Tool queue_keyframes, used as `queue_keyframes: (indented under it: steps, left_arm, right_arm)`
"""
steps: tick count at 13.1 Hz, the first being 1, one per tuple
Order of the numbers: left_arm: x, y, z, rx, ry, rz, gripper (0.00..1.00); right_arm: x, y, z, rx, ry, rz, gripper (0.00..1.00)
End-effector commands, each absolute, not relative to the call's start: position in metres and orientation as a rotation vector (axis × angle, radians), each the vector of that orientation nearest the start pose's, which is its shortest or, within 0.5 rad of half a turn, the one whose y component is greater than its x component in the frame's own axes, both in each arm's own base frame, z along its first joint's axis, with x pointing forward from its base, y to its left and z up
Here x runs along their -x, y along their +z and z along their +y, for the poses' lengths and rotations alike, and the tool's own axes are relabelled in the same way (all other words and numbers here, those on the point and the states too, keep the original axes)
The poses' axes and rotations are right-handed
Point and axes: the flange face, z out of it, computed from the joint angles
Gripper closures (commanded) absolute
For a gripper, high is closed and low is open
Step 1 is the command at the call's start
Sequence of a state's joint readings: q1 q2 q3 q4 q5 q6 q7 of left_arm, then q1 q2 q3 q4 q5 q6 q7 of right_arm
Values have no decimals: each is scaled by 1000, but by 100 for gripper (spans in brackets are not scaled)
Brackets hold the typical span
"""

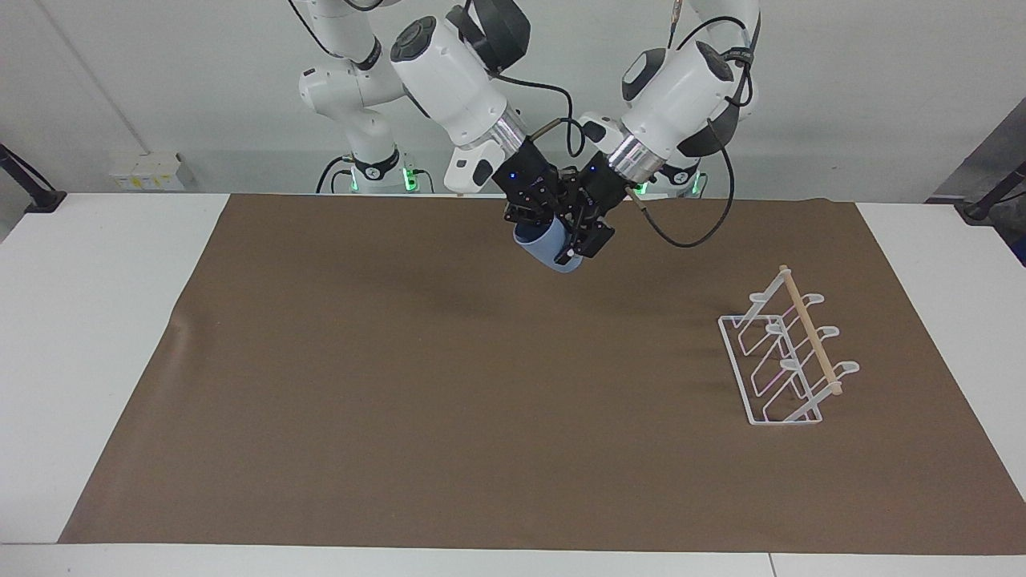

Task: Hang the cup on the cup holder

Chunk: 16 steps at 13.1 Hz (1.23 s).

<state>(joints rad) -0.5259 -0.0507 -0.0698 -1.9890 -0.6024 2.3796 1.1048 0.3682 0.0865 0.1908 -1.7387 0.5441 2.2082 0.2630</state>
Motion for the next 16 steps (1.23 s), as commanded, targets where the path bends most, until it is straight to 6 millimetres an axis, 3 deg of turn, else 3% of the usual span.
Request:
queue_keyframes:
  steps: [1, 7, 9, 11, 12, 14, 16]
  left_arm:
    - [-477, 535, -342, 2652, -965, 2115, 100]
    - [-477, 538, -335, 2666, -941, 2120, 100]
    - [-476, 540, -334, 2669, -932, 2128, 100]
    - [-476, 540, -333, 2675, -925, 2126, 100]
    - [-476, 540, -332, 2677, -923, 2125, 100]
    - [-477, 540, -330, 2680, -917, 2122, 100]
    - [-478, 539, -328, 2678, -889, 2133, 100]
  right_arm:
    - [-522, 565, 341, 2497, -178, -24, 100]
    - [-522, 565, 341, 2496, -177, -23, 100]
    - [-530, 560, 325, 2506, -170, 10, 78]
    - [-531, 559, 323, 2507, -167, 18, 54]
    - [-530, 557, 322, 2511, -166, 17, 47]
    - [-530, 556, 322, 2512, -164, 19, 45]
    - [-530, 555, 322, 2513, -163, 19, 31]
